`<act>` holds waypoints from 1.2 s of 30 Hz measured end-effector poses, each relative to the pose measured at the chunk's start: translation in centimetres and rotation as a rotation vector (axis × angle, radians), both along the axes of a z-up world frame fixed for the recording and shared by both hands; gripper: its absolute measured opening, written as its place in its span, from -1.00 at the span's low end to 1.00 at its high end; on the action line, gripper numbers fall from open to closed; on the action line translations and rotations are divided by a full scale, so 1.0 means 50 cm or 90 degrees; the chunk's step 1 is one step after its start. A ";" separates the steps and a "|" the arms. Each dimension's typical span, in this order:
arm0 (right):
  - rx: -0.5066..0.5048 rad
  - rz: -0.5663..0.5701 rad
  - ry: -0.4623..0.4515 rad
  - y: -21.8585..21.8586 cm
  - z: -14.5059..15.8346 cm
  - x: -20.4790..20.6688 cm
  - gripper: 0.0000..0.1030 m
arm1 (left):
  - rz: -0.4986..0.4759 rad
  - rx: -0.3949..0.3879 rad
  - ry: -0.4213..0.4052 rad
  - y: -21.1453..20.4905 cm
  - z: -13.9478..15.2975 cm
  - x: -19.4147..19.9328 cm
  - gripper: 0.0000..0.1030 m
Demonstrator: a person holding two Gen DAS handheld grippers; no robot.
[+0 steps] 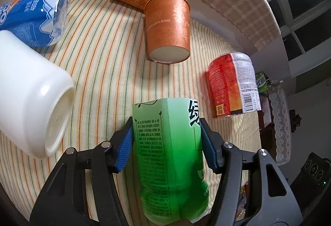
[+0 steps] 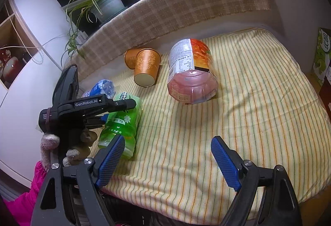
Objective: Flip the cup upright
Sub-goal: 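Close the left gripper around the green bottle lying on the table, then tilt the green bottle upright with the left gripper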
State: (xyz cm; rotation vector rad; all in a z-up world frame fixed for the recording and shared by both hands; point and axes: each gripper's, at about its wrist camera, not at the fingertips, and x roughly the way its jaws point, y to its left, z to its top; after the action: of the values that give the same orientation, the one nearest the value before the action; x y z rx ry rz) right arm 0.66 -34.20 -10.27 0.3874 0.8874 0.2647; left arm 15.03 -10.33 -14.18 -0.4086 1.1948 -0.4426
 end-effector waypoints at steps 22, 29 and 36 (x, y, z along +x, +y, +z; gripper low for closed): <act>0.003 -0.002 -0.004 0.007 0.006 -0.011 0.70 | -0.033 0.097 -0.201 -0.024 0.117 -0.090 0.14; 0.004 -0.008 0.001 0.002 0.002 -0.014 0.70 | -0.030 0.112 -0.236 -0.030 0.125 -0.096 0.13; 0.006 -0.010 0.004 0.000 0.001 -0.015 0.70 | -0.025 0.148 -0.305 -0.045 0.136 -0.104 0.13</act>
State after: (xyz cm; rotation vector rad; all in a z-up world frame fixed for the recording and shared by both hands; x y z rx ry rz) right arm -0.08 -34.20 -10.23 0.4035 0.8895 0.2536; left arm 9.85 -12.57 -7.40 -0.0692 0.7766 -0.4010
